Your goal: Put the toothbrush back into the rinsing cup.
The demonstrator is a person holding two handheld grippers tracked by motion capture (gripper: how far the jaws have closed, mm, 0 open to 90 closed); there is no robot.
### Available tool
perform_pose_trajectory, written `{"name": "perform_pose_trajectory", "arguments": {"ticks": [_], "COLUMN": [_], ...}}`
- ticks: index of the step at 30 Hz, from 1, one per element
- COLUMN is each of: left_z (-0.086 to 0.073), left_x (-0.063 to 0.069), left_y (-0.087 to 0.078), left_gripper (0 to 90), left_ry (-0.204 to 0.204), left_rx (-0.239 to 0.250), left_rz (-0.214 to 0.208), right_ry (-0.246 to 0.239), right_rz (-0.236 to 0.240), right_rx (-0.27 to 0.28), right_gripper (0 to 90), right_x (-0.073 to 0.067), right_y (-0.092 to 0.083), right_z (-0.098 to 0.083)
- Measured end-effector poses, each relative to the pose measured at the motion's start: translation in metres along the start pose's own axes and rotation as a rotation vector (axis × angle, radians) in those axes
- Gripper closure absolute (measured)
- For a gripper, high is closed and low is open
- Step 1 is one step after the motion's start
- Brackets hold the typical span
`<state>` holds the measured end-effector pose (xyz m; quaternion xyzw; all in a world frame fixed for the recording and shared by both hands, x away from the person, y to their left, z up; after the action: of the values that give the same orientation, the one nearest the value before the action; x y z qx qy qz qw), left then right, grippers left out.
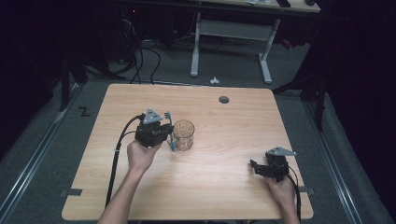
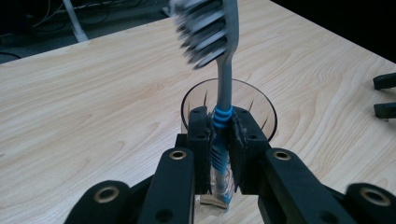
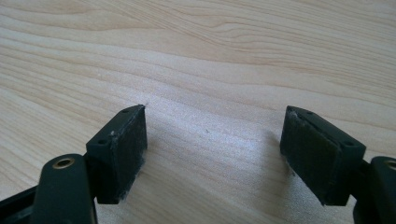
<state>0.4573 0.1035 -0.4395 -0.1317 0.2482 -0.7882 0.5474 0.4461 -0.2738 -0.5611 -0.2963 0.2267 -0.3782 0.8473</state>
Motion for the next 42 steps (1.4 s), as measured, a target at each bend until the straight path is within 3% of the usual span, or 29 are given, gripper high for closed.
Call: {"name": "perform_pose_trajectory", "arguments": {"ticks": [14, 27, 33, 42], "left_z": [-0.008, -0.011, -0.014, -0.015], "left_x": [0.004, 0.003, 0.002, 0.002], "left_y": [0.003, 0.005, 0.003, 0.005], "left_gripper": [79.5, 79.5, 79.6, 79.4], "left_ry": [0.025, 0.022, 0.041, 0.030], "left_rx": [-0.006, -0.007, -0.002, -0.008], "left_rz": [0.015, 0.024, 0.056, 0.043], "right_ry": [0.000, 0.000, 0.000, 0.000], "right_rz": [0.000, 0.000, 0.000, 0.000], "right_rx": [0.000, 0.000, 0.000, 0.000], "right_gripper": [23.1, 23.1, 23.1, 23.1], "right_x": [0.000, 0.000, 0.000, 0.000], "right_y": [0.000, 0.000, 0.000, 0.000], "right_z": [0.000, 0.000, 0.000, 0.000]}}
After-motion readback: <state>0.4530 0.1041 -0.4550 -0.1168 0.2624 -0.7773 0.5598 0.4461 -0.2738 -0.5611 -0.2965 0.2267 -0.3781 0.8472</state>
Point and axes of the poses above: each handheld gripper's, and its own axes: y roughly forward along the jaws, z roughly out of its top, x roughly to its right, the point moved 8 cm from there along y, roughly forward along the jaws, and after that the axes turned 15 degrees about z, right-handed, at the moved point
